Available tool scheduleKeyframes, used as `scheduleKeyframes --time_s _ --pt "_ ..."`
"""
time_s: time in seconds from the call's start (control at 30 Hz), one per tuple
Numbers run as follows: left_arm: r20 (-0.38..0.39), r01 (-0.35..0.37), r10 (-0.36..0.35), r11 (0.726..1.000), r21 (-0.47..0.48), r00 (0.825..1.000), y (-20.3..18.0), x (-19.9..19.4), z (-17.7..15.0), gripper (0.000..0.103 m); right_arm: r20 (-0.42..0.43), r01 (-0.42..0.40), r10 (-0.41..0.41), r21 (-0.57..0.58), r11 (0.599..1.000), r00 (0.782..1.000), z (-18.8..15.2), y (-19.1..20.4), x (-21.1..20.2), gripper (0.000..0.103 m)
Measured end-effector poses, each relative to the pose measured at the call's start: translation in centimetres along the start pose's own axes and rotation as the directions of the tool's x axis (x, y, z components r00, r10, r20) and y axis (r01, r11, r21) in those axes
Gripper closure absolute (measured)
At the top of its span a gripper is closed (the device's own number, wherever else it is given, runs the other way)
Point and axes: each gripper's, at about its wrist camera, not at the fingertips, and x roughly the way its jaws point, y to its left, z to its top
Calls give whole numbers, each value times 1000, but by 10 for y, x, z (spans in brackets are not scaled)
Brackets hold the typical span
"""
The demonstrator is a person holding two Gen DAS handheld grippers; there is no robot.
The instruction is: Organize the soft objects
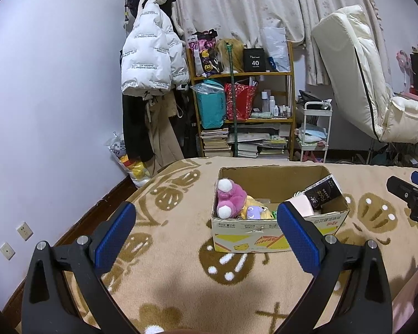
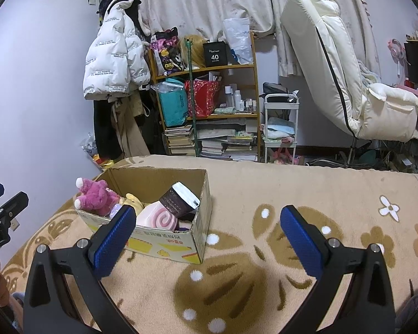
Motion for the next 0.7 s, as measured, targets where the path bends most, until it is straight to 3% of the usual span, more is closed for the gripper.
scheduleKeyframes --time_s 0.7 --pt "-4 -2 2 1000 5 1000 4 1 0 3 -4 0 0 -3 1000 1000 -10 0 -2 0"
